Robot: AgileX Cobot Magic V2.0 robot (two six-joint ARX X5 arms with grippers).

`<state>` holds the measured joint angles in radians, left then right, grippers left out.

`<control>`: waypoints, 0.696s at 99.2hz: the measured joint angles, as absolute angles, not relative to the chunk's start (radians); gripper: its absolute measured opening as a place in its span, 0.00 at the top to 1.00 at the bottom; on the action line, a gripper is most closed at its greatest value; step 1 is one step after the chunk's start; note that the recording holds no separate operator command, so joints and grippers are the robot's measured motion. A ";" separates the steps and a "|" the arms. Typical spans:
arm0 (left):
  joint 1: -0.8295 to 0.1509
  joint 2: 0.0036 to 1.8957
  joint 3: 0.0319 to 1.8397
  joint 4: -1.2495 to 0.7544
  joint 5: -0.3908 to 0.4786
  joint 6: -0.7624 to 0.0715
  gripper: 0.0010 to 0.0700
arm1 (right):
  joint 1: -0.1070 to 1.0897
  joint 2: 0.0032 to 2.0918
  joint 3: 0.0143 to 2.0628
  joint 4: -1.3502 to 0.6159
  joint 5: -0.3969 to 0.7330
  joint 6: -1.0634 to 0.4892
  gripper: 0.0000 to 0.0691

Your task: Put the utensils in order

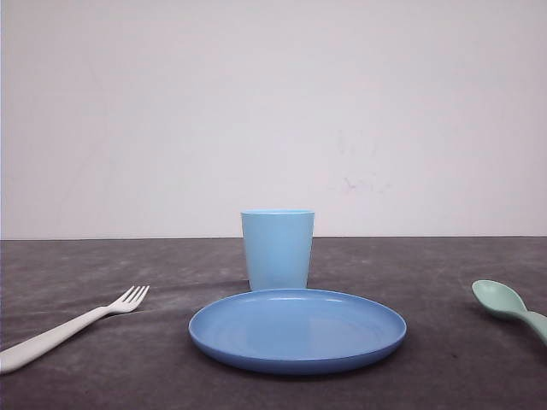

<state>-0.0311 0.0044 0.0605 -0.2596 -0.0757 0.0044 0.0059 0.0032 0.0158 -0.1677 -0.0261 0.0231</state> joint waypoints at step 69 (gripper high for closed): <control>-0.031 0.004 0.056 -0.244 -0.006 -0.275 0.98 | 0.006 0.004 0.031 -0.182 -0.111 0.429 0.99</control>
<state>-0.0307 0.0044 0.0559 -0.2436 -0.0063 -0.2752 0.0059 0.0044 0.0315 -0.1818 -0.1112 0.4290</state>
